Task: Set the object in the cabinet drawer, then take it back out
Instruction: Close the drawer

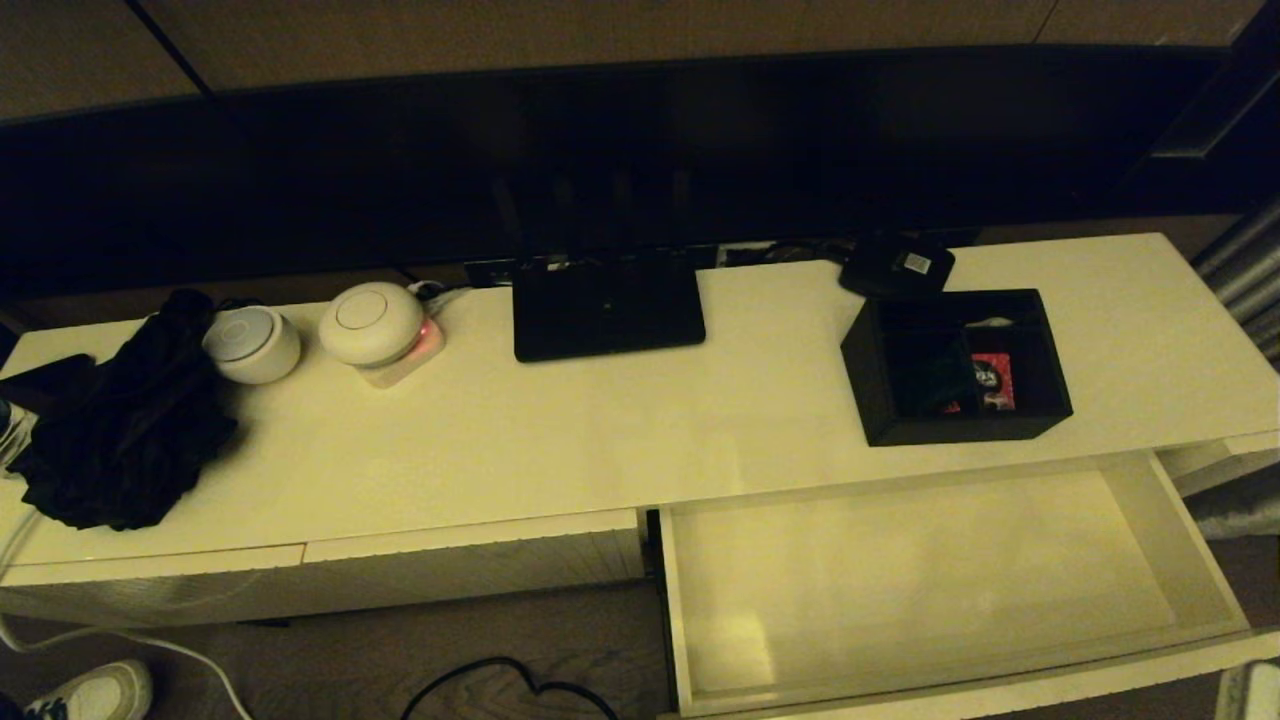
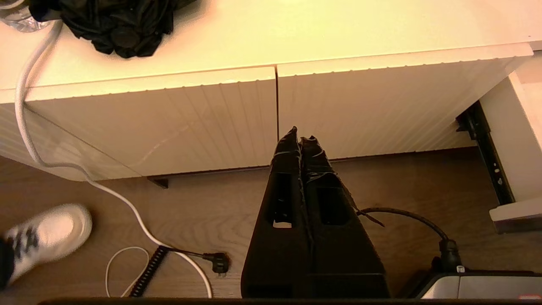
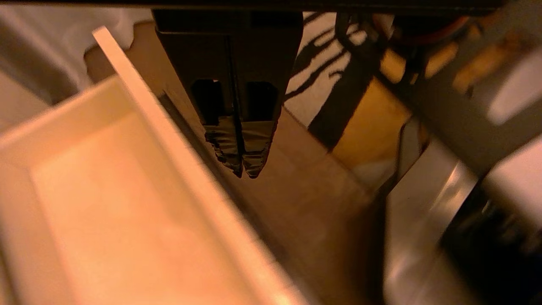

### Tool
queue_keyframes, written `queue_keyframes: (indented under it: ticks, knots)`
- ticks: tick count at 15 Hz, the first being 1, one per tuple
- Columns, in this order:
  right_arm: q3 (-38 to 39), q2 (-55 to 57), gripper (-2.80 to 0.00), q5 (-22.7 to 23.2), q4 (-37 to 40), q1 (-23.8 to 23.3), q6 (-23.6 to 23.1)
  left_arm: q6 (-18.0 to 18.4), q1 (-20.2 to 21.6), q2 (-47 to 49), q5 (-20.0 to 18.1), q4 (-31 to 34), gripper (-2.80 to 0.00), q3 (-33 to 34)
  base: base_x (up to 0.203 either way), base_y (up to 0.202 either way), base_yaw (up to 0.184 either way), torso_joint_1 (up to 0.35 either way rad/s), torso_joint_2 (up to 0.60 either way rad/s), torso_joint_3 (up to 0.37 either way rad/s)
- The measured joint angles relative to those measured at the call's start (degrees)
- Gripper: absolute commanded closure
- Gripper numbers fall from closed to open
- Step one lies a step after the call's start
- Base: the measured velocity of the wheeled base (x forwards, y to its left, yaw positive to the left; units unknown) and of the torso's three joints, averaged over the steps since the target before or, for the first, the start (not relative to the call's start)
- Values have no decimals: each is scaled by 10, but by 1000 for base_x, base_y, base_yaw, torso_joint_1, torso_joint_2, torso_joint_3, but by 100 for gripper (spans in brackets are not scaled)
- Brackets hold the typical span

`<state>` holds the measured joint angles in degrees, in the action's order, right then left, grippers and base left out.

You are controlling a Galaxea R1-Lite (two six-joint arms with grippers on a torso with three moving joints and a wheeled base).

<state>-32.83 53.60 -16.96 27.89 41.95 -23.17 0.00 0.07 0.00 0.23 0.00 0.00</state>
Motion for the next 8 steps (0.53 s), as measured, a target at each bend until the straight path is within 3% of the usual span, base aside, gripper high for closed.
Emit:
queue_keyframes:
  ticks: [5, 8]
  knots:
    - [30, -23, 0, 4, 38, 109, 0, 0, 0, 0, 0, 0, 0, 0, 0, 0, 0, 0, 0, 0]
    - [58, -7, 0, 13, 36, 143, -1, 0, 0, 0, 0, 0, 0, 0, 0, 0, 0, 0, 0, 0]
